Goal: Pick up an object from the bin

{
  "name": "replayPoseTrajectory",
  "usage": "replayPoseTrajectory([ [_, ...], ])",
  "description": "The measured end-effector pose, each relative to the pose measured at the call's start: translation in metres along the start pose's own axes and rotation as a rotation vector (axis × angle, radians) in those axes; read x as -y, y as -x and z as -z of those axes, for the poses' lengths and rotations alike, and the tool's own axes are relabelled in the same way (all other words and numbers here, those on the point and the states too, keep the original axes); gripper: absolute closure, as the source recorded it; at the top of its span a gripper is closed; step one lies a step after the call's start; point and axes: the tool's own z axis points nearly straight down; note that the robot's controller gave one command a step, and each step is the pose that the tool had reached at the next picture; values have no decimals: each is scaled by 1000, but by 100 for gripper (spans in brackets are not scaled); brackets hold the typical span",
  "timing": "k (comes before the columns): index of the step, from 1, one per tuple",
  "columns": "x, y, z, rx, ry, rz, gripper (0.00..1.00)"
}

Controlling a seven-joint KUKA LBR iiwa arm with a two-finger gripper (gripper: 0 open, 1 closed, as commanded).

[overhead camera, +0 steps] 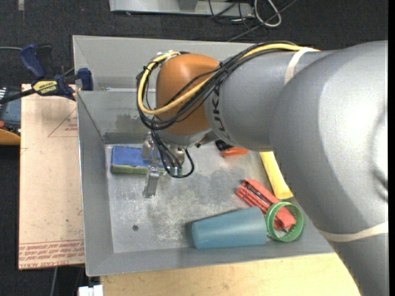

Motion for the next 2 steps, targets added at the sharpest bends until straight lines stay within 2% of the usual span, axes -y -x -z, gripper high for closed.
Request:
replayPoseTrajectory([
  [1,64,64,-14,-12,-9,-119,0],
  [2,29,51,-28,-6,3,-138,0],
])
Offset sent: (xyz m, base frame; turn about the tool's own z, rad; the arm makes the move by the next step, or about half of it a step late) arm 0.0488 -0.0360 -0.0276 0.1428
